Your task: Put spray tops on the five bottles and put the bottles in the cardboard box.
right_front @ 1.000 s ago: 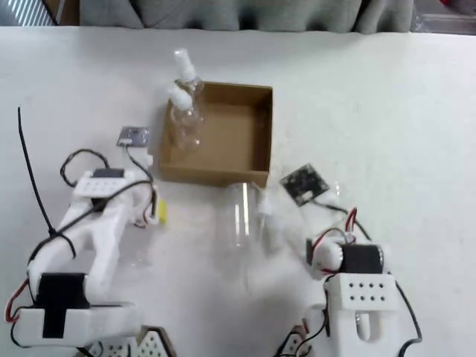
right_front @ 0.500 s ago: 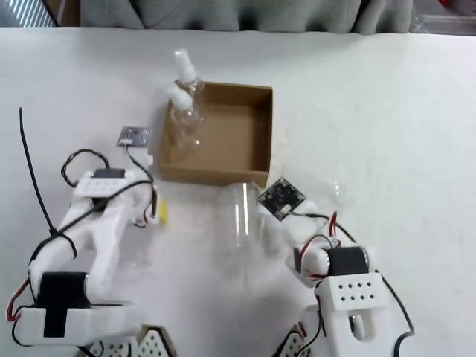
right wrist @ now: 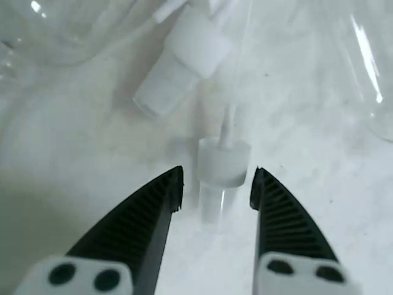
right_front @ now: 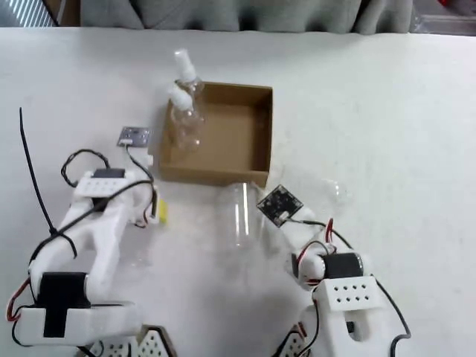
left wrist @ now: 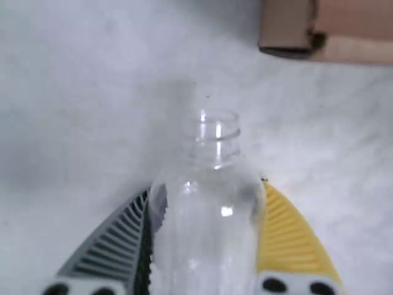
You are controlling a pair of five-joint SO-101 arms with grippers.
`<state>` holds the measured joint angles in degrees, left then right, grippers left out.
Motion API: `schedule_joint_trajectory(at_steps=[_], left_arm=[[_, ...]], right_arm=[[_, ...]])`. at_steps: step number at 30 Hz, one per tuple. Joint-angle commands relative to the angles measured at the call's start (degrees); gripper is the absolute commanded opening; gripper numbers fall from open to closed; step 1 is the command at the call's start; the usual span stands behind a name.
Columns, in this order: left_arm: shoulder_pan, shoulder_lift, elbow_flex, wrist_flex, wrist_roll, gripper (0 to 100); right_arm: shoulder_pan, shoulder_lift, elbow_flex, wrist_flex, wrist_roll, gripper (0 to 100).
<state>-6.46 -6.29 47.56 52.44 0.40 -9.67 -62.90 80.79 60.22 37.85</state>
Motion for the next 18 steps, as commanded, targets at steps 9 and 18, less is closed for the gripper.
schedule_joint_trajectory(at_steps=[9, 18], left_arm=[[0.75, -0.4, -2.64, -0.18, -0.18, 2], [0.66, -0.4, -2.55, -0.18, 0.0, 2]], right_arm=[[-0.4, 22.02, -9.41, -4.7, 0.09, 13.4], [-0.04, 26.51, -11.52, -4.44, 0.18, 1.6]])
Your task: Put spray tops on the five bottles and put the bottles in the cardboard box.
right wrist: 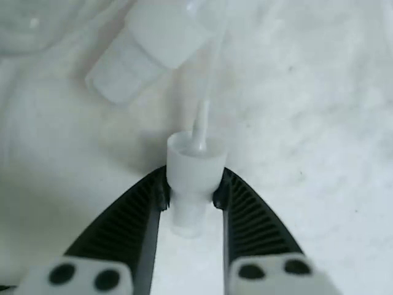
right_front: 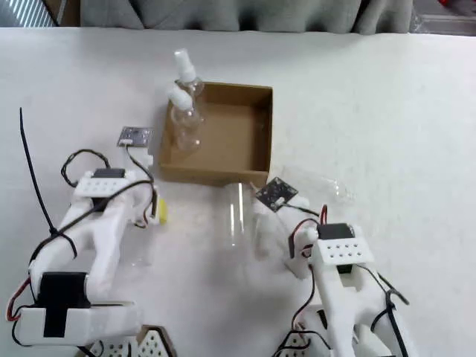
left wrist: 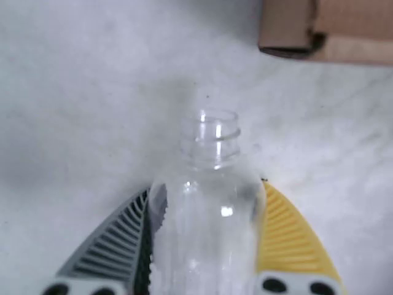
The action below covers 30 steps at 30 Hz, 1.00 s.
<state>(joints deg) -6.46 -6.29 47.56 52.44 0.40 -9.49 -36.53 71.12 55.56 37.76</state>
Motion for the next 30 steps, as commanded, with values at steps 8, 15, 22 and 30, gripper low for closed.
schedule_joint_trajectory(at_steps=[8, 15, 22, 30], left_arm=[[0.57, -0.4, -2.55, -0.18, 0.0, 2], [0.57, -0.4, -2.55, -0.18, -0.18, 2], [0.57, -0.4, -2.55, -0.18, -0.18, 2], [0.57, -0.4, -2.46, -0.18, -0.18, 2]], right_arm=[[3.03, -3.74, -16.44, 25.01, 5.71, 1.6], [23.78, -3.74, -33.93, 42.33, 29.01, 1.6], [46.81, -3.65, -33.67, 34.15, 53.1, 1.8], [54.37, -3.65, -19.25, 11.47, 56.0, 1.8]])
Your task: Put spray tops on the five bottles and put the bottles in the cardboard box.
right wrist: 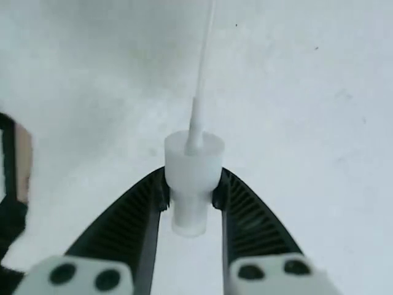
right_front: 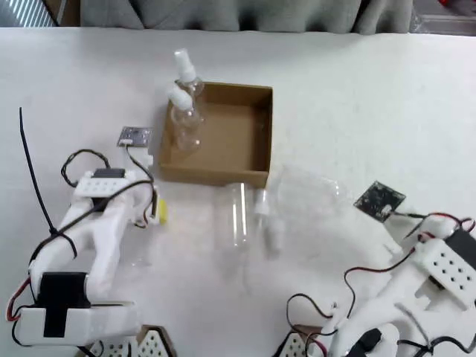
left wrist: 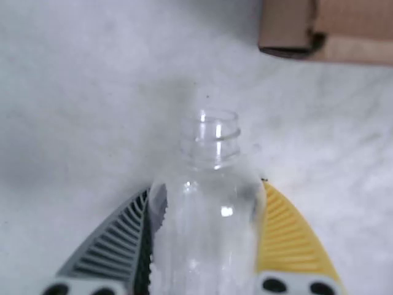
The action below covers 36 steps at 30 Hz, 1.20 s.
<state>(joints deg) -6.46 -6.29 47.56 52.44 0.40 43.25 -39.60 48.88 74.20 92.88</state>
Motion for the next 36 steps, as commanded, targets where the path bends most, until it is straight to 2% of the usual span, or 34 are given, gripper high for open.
schedule_joint_trajectory(at_steps=[1, 5, 10, 16, 22, 25, 28, 32, 36], left_arm=[[0.57, -0.4, -2.46, -0.18, -0.18, 2], [0.57, -0.4, -2.46, -0.09, -0.18, 2], [0.57, -0.4, -2.37, 0.26, -0.18, 2], [0.57, -0.57, -2.37, 0.26, -0.18, 2], [0.57, -0.57, -2.37, 0.26, -0.18, 2], [0.57, -0.57, -2.37, 0.26, -0.18, 2], [0.57, -0.57, -2.37, 0.26, -0.18, 2], [0.75, -0.66, -2.37, 0.09, -0.18, 2], [0.84, -0.57, -2.37, 0.0, -0.18, 2]], right_arm=[[1.71, -0.57, 4.48, -9.19, 0.88, 1.8], [1.63, -0.48, 9.05, -14.9, 0.97, 1.9], [2.24, -0.48, 12.84, -16.4, 0.97, 12.1], [2.24, 2.24, 14.77, -21.49, 0.0, 12.7], [4.09, 9.98, 8.09, -23.25, -12.4, 21.7], [6.46, 12.35, 1.76, -19.56, -21.1, 15.5], [8.57, 13.05, -3.78, -13.85, -26.55, 1.2], [9.98, 12.97, -7.91, -6.02, -31.3, 1.8], [11.3, 13.49, -7.21, -3.12, -34.9, 1.7]])
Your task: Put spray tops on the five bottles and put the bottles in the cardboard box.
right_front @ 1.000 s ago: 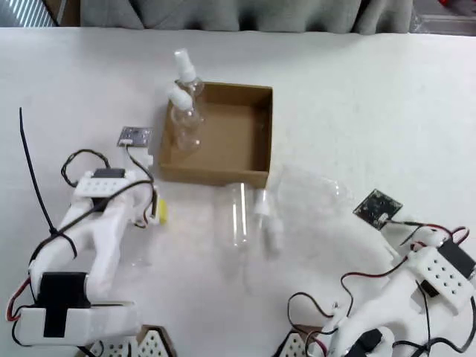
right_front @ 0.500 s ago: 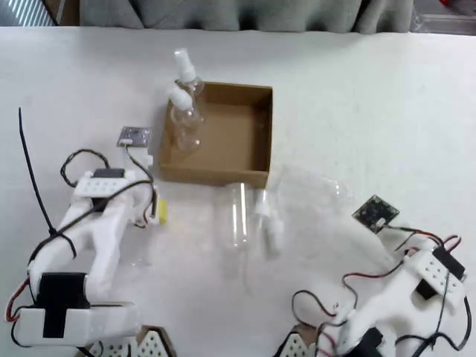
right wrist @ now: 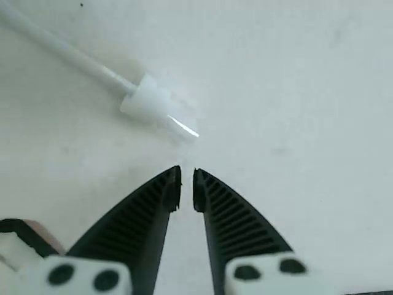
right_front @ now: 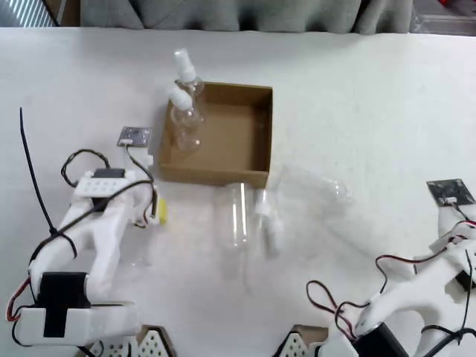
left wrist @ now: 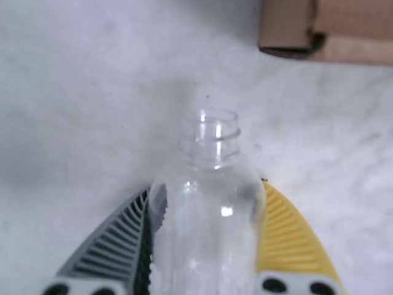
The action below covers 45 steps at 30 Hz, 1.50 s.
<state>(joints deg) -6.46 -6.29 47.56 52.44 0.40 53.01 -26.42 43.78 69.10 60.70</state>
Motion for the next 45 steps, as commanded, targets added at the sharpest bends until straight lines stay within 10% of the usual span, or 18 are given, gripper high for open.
schedule_joint_trajectory(at_steps=[1, 26, 45], left_arm=[[0.84, -0.57, -2.37, -0.09, -0.18, 2], [0.66, -0.66, -2.46, -0.09, -2.2, 2], [0.92, -0.57, -2.55, -0.09, -2.55, 2]], right_arm=[[2.15, 0.31, -1.14, 1.8, -3.78, 1.7], [-6.37, 10.86, 8.97, -26.07, -23.03, 1.7], [1.19, 12.62, -5.27, -5.49, -20.04, 1.7]])
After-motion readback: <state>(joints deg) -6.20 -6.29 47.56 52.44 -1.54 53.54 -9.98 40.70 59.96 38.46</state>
